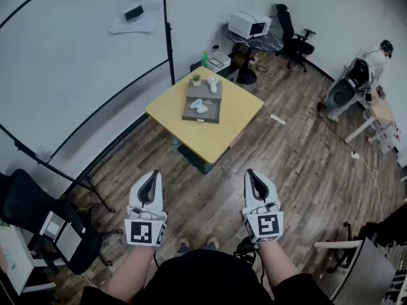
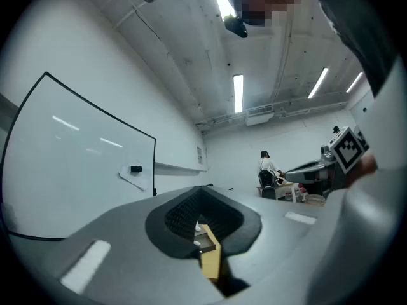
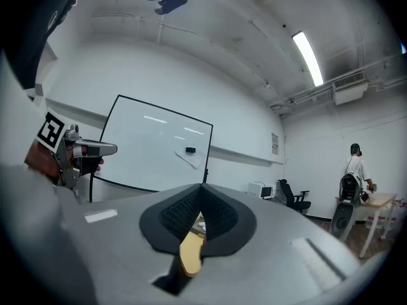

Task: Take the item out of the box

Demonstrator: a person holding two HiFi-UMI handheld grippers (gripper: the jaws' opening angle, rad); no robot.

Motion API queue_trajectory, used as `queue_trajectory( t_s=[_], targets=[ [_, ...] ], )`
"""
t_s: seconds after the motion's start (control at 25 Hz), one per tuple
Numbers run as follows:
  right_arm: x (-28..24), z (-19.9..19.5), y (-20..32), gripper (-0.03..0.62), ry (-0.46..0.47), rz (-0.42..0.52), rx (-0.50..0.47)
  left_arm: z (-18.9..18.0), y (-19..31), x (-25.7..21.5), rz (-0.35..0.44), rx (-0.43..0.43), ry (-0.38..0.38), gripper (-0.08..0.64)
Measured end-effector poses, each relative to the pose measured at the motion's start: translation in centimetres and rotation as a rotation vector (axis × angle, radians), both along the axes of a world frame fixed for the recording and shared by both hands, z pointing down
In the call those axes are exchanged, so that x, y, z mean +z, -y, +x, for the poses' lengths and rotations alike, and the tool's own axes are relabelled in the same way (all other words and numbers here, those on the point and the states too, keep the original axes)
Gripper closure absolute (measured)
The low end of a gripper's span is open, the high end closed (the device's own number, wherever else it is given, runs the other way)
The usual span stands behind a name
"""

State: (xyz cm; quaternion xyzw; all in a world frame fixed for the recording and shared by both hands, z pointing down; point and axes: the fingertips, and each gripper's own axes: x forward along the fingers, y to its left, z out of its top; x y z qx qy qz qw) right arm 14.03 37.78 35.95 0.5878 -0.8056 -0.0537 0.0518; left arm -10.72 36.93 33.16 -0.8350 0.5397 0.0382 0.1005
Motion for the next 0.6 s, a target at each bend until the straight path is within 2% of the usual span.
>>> queue_trajectory(
  t_s=[0.28, 0.48, 0.6],
  targets=[
    [0.00, -0.21, 0.09, 0.586, -0.015, 0.000, -0.001, 0.01, 0.00, -0.04, -0.002, 0.005, 0.001, 0.560],
    [0.10, -0.30, -0.05, 0.584, 0.054, -0.014, -0.047, 0.24, -0.21, 0.18, -0.005, 0.007, 0.000, 0.560],
    [0.16, -0.30, -0.17, 0.584, 0.032, -0.005, -0.059, 0.34, -0.44, 0.33, -0.008, 0.008, 0.002, 0.560]
  ],
)
